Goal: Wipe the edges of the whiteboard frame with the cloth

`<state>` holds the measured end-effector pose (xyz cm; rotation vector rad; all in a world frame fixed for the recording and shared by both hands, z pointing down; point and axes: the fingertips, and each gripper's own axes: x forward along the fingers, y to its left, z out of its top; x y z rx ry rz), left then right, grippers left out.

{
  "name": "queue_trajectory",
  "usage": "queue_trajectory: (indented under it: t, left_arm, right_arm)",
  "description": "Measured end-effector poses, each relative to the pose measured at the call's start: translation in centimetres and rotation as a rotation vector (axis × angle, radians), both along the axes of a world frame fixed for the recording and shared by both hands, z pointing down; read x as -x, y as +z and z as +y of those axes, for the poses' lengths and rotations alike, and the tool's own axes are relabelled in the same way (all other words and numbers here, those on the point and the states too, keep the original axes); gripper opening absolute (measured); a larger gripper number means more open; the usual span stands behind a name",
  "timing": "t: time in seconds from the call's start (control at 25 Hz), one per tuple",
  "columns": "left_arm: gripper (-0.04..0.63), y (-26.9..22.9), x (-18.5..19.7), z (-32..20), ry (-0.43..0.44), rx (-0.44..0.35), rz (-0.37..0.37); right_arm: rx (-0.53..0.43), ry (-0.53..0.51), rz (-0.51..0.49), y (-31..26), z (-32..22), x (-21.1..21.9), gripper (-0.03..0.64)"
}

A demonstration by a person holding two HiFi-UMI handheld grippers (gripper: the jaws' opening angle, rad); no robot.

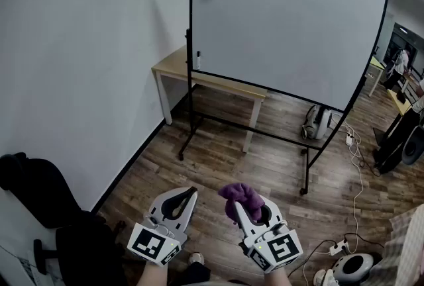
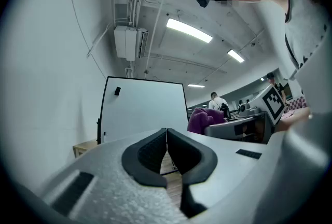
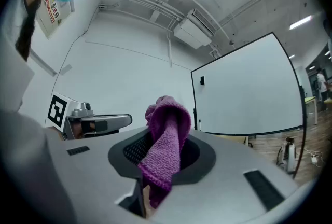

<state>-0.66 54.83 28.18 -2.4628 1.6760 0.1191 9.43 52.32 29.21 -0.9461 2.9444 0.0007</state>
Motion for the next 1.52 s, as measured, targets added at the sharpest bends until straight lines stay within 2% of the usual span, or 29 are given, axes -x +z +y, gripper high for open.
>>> queue_trajectory:
  t: [0.36,0.88,1.12,1.52]
  left_arm:
    - [0.019,0.3,2.6,-1.4,0.01,0.003,0.004]
    - [0.02,-0.3,8.9,-4.9,0.059,-0.029,-0.01]
    - [0.02,-0.4,11.5,-5.7,0.06,-0.04,0.0]
    - [0.02,-0.3,13.7,-8.1,0.034,-0.038,0.015]
  right_arm:
    - [0.01,0.018,0.015,0.6,-1.5,2.5,0.084]
    - [0.008,0.066,-0.001,0.4,-4.3,8.8,0.084]
    - [0.011,0.098,0.003,0.8,-4.8,10.0,0.084]
    - [0.029,0.081,0.002,1.2,-7.3,11.6,0.084]
